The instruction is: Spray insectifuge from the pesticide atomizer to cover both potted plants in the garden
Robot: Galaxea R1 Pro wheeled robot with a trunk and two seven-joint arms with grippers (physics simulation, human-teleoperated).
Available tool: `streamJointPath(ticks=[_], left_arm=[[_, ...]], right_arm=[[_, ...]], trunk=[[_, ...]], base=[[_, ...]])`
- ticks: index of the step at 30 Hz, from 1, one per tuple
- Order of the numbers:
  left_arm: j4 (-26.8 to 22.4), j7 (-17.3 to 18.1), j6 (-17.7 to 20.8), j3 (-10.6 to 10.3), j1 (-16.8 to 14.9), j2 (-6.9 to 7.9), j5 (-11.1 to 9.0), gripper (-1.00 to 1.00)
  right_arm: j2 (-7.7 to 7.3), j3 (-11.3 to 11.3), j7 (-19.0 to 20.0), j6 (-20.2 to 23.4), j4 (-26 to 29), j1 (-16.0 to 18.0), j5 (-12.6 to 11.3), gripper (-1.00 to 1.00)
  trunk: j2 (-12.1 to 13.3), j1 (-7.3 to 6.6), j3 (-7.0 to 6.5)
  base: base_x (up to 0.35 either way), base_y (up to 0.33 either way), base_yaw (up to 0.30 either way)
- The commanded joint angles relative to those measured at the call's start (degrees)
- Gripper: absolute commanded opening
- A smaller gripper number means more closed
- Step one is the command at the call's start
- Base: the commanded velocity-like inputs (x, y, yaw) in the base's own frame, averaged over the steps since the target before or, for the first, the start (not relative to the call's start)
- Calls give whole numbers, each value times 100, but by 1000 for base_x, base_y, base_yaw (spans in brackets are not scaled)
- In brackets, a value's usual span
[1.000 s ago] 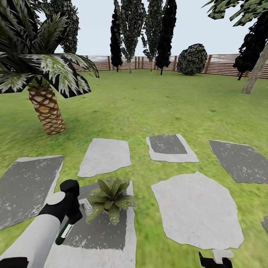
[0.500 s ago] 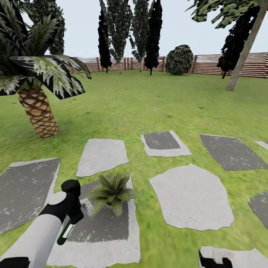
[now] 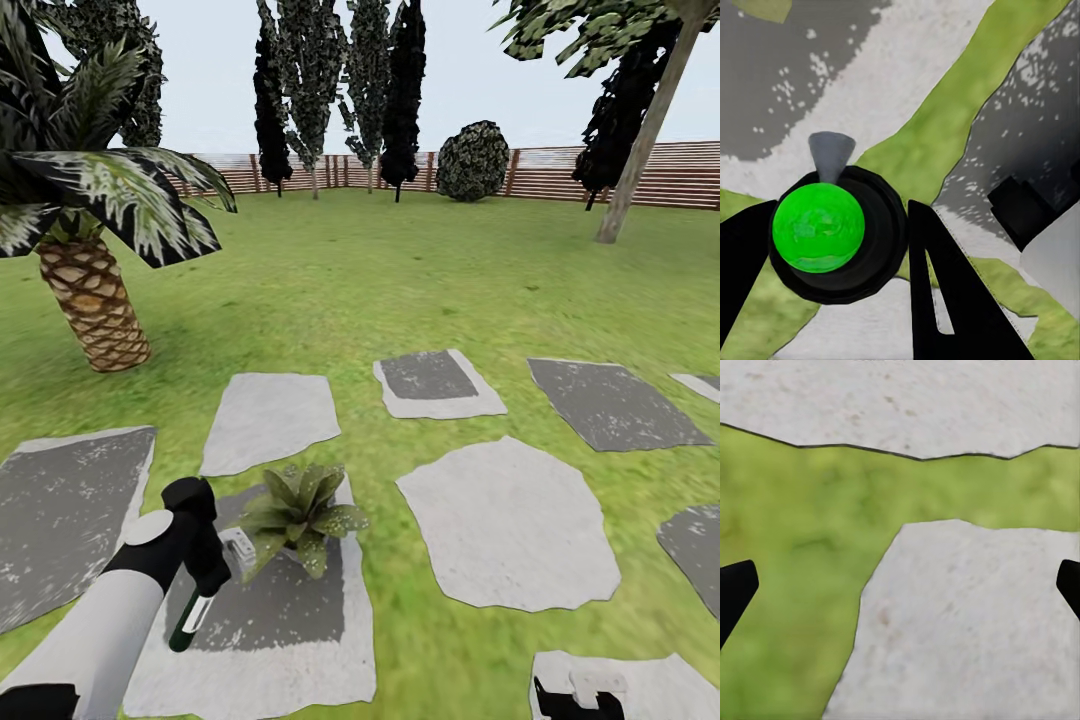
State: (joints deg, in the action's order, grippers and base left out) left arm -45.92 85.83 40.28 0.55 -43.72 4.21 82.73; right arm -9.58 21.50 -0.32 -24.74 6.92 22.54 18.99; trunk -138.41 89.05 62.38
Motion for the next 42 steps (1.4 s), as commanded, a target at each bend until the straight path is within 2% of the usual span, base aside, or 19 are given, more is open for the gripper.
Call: streamJointPath(ticks=[1,13,15,17,18,22,27,31,36,42], left_arm=[[-5,47,69,1,3,-5,46,-100],[-5,46,78,-14,15,-105,33,-100],[-6,76,83,-97,-9,-110,33,-100],[-48,277,78,-212,-18,-112,37,-100],[-65,417,77,-328,-24,-110,39,-100],[-83,417,71,-689,-18,-55,46,-100],[-79,417,6,-731,62,26,98,-100],[-26,417,-473,-677,76,85,252,-100],[-72,417,-501,-647,5,66,268,-100],[-75,417,-495,-652,-31,14,270,-100]], right_arm=[[-4,48,-3,-22,-7,4,61,100],[-9,48,-3,-22,-7,4,61,100],[-8,49,-3,-22,-7,4,61,100],[-8,48,-3,-22,-7,4,61,100],[-8,48,-3,-22,-7,4,61,100],[-8,48,-3,-22,-7,4,61,100],[-15,50,-8,-22,-7,4,61,100],[-17,48,-12,-22,-7,4,61,100],[-17,48,-12,-22,-7,4,61,100],[-10,49,-12,-22,-4,4,61,100]], trunk=[[-2,-1,5],[-2,-1,5],[-2,-1,5],[-2,-1,5],[-2,-1,5],[-2,-1,5],[-2,-1,5],[-2,-1,5],[-2,-1,5],[-2,-1,5]], base=[[62,84,0],[198,167,0],[33,8,0],[11,3,0],[4,1,0],[1,0,0],[0,0,0],[0,0,0],[26,18,0],[241,180,-4]])
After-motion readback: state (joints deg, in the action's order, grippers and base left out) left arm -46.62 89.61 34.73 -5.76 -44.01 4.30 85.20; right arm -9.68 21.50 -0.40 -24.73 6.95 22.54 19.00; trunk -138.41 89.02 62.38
